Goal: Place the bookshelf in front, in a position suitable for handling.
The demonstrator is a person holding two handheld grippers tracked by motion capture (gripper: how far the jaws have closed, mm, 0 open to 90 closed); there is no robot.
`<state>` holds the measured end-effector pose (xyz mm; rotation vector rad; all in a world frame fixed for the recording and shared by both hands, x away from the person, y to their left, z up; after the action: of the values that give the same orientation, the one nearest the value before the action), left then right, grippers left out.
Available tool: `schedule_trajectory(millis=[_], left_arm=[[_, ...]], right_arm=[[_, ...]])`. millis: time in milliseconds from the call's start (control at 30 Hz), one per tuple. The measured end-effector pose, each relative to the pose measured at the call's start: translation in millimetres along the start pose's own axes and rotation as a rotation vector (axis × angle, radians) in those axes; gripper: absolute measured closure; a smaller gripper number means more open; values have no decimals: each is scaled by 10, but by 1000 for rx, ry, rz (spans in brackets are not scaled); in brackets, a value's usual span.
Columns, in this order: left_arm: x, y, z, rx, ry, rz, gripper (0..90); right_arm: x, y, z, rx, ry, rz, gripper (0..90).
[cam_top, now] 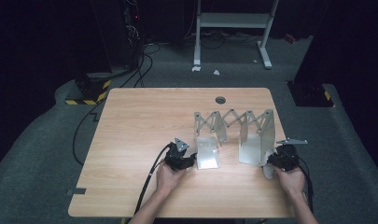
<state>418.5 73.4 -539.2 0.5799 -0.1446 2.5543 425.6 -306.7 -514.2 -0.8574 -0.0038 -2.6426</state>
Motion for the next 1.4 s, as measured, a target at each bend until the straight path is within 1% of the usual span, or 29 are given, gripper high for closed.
schedule_trajectory(millis=[33, 67, 100, 133, 167, 233, 333, 400, 467, 567, 600, 633, 667, 700, 733, 767, 867, 900, 967, 1033, 1100, 1167, 1200, 1233, 1300, 1400], left_arm=[[0, 0, 0, 1, 0, 0, 420], [0, 0, 0, 1, 0, 0, 419], [1, -1, 0, -1, 0, 2, 420], [1, -1, 0, -1, 0, 2, 420], [0, -1, 0, -1, 0, 1, 420], [0, 0, 0, -1, 0, 2, 419], [0, 2, 0, 2, 0, 1, 419], [0, 1, 0, 1, 0, 2, 419], [0, -1, 0, -1, 0, 2, 419], [0, -1, 0, -1, 0, 2, 419], [1, -1, 0, -1, 0, 1, 419], [0, -2, 0, 2, 0, -1, 419], [0, -2, 0, 2, 0, -1, 419], [0, -2, 0, 2, 0, -1, 419], [0, -2, 0, 2, 0, -1, 419], [0, -2, 0, 2, 0, -1, 419], [0, -2, 0, 2, 0, -1, 419], [0, -2, 0, 2, 0, -1, 419], [0, -2, 0, 2, 0, -1, 419], [0, -2, 0, 2, 0, 0, 419], [0, -2, 0, 3, 0, 0, 419], [0, -4, 1, 2, 1, -1, 419], [0, -4, 1, 1, 1, 0, 419], [-1, -3, 2, 0, 2, 0, 420], [-1, -4, 2, 0, 1, -1, 420], [-1, -4, 2, 1, 1, -1, 420]], right_arm=[[21, -2, 20, 7, 6, 2, 759], [60, -5, 57, 8, 26, 5, 758], [188, -10, 180, -20, 80, 18, 757], [188, -10, 180, -20, 80, 18, 757], [250, -16, 249, -23, 108, 21, 757], [359, -45, 382, -15, 150, 15, 758], [526, -110, 619, 22, 220, -9, 757], [594, -147, 726, 44, 247, -25, 758], [605, -167, 774, 64, 250, -38, 761], [540, -161, 734, 59, 224, -33, 764], [484, -151, 678, 53, 203, -33, 765], [372, -153, 550, 59, 151, -42, 765], [372, -153, 550, 59, 151, -42, 765], [254, -157, 400, 54, 97, -38, 765], [201, -159, 328, 47, 72, -36, 765], [201, -159, 328, 47, 72, -36, 765], [71, -154, 155, 40, 19, -37, 765], [34, -154, 97, 31, 3, -38, 764], [13, -160, 40, 21, -9, -39, 765], [41, -182, 21, 17, -5, -33, 765], [101, -208, 30, 3, 7, -16, 764], [199, -236, 70, 11, 57, -9, 764], [286, -256, 124, 10, 95, -4, 764], [339, -269, 164, 10, 116, -4, 763], [484, -297, 309, 18, 175, -3, 760], [623, -317, 518, 36, 228, -15, 756]])
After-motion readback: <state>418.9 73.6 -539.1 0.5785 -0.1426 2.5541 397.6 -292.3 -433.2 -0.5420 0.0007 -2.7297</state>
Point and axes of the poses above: each handheld gripper's, and its own axes: x roughly backward along the jaws, z roughly out of its top, y roughly to its right, the point moved 2 cm from there along -x, roughly forward along the jaws, and after that the axes turned 15 degrees about y, right-handed, at the moved point
